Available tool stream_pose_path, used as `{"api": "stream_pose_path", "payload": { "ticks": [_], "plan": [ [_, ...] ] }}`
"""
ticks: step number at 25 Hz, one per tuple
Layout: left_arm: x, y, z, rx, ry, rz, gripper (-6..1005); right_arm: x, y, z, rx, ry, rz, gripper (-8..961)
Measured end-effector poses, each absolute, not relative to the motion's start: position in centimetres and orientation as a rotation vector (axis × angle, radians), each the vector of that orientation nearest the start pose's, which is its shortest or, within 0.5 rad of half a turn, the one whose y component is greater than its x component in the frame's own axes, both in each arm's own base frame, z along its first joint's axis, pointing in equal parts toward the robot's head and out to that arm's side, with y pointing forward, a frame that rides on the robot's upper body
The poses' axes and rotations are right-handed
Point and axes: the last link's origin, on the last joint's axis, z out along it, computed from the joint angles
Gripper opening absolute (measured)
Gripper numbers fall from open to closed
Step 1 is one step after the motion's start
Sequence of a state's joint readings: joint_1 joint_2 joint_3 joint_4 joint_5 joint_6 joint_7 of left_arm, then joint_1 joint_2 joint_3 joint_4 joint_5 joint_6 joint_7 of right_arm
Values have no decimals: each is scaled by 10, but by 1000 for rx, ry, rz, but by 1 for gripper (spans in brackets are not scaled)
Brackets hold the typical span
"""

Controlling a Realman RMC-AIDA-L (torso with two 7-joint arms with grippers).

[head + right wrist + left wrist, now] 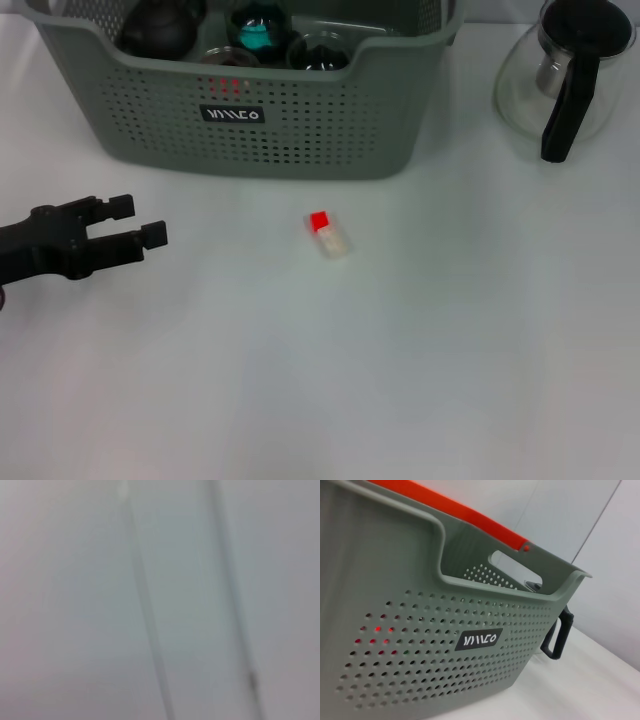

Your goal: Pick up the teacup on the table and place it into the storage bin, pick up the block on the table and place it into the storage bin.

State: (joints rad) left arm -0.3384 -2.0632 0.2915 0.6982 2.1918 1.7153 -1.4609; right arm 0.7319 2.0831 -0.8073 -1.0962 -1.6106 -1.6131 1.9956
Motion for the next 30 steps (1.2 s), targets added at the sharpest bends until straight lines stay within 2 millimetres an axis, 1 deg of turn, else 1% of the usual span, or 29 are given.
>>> {"api": "stream_pose_path", "payload": {
  "ticks": [2, 4, 8, 12, 14, 17, 21, 24, 27, 30],
  "plan": [
    [-345, 257, 45, -2421, -1050, -756, 825, 74, 396, 80, -2671, 566, 1196, 427],
    [-345, 257, 45, -2421, -1050, -756, 825, 62, 409, 71, -2667, 596, 1097, 431],
    [-347, 256, 44, -2413, -1061, -750, 825, 41, 427, 45, -2713, 583, 766, 439],
    [-346, 257, 44, -2411, -1064, -754, 825, 22, 445, 14, -2664, 545, 460, 447],
    [-345, 258, 43, -2413, -1062, -757, 825, 17, 453, -5, -2627, 527, 321, 451],
    [-345, 258, 43, -2414, -1061, -759, 825, 13, 461, -31, -2610, 506, 169, 457],
    [-345, 257, 42, -2409, -1066, -763, 824, 13, 465, -56, -2604, 460, 70, 465],
    [-346, 257, 44, -2397, -1069, -770, 824, 9, 465, -55, -2597, 446, 89, 471],
    [-346, 256, 45, -2388, -1070, -781, 824, -1, 464, -41, -2587, 442, 195, 477],
    [-346, 256, 45, -2388, -1070, -784, 824, -7, 456, -23, -2581, 428, 349, 626]
  ]
}}
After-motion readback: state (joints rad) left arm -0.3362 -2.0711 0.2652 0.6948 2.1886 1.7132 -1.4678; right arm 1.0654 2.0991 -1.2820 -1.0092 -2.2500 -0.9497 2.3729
